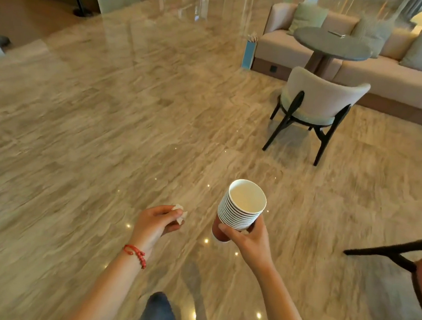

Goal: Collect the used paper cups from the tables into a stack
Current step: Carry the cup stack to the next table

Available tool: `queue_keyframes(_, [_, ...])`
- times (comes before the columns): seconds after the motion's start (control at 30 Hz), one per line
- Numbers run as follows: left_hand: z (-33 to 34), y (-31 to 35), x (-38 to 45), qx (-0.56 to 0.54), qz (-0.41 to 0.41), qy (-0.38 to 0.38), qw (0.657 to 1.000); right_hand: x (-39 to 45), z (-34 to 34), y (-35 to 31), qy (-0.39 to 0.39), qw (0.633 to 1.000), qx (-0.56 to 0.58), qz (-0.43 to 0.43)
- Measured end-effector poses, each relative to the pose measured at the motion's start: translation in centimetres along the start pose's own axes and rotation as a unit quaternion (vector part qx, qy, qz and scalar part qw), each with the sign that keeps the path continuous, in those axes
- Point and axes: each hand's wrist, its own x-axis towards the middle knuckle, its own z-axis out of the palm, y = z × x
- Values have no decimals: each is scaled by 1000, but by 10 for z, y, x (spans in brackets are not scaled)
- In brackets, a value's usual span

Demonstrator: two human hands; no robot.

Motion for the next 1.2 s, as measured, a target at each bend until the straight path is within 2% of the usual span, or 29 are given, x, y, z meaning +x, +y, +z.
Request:
queue_keyframes(0.27, [16,60,183,-19,-9,26,999,191,58,-14,-25,1000,-17,-8])
queue_keyframes(0.5, [35,167,357,-25,-4,24,999,378,115,-69,-12,1000,-12,-8])
queue_keyframes(0.73, [72,245,505,-25,-7,16,1000,531,138,-102,7,1000,-11,4])
queue_keyframes(0.93, [114,300,652,-23,5,20,1000,697,158,-116,12,1000,-14,-12])
queue_keyframes(1.2, [163,412,834,-16,25,27,999,923,193,-176,-30,999,-9,-18])
